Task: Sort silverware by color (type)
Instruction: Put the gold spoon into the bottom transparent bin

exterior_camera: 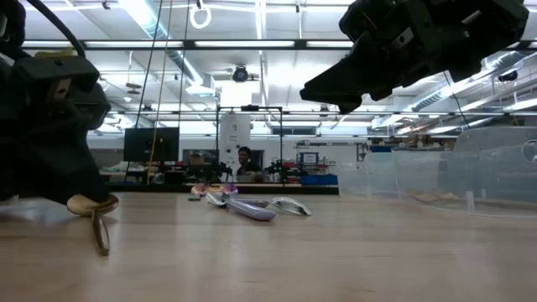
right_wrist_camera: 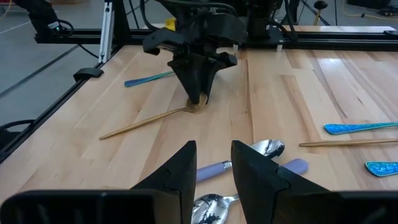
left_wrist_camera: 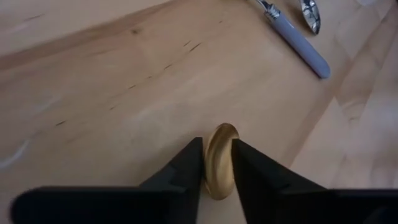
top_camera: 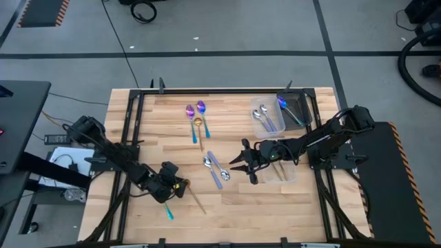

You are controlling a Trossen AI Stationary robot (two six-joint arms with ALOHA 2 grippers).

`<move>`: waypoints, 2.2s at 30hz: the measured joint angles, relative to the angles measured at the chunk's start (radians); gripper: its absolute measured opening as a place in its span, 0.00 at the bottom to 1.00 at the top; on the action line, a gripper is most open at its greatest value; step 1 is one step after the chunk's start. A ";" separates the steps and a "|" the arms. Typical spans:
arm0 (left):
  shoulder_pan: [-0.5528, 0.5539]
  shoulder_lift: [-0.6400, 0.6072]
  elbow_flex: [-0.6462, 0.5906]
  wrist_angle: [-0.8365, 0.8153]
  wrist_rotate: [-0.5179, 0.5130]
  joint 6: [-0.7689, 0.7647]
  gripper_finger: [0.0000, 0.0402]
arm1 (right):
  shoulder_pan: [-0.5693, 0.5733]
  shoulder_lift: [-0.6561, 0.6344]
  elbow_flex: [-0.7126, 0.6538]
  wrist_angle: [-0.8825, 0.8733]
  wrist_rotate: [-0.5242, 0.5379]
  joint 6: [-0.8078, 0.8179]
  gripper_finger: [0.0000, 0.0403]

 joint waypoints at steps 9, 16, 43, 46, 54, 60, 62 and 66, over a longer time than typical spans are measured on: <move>0.010 0.001 0.000 0.010 0.016 -0.005 0.04 | 0.000 0.000 0.000 0.000 0.000 0.000 0.27; 0.009 0.001 0.013 0.047 -0.062 0.076 0.03 | 0.000 0.000 0.000 -0.001 0.000 0.000 0.27; 0.253 0.001 0.237 0.200 -0.227 1.052 0.03 | -0.007 0.005 0.089 -0.236 0.040 0.098 0.41; 0.272 0.001 0.237 0.291 -0.226 1.156 0.03 | -0.007 0.005 0.089 -0.233 0.045 0.107 0.45; 0.318 0.002 0.237 0.462 -0.226 1.418 0.04 | -0.009 0.005 0.089 -0.194 0.045 0.182 0.47; 0.344 0.002 0.237 0.542 -0.226 1.556 0.04 | -0.019 0.005 0.089 -0.177 0.050 0.236 0.43; 0.352 0.002 0.237 0.587 -0.209 1.610 0.04 | -0.026 0.005 0.089 -0.164 0.053 0.240 0.42; 0.373 0.002 0.237 0.658 -0.136 1.691 0.04 | -0.040 0.005 0.089 -0.154 0.061 0.240 0.40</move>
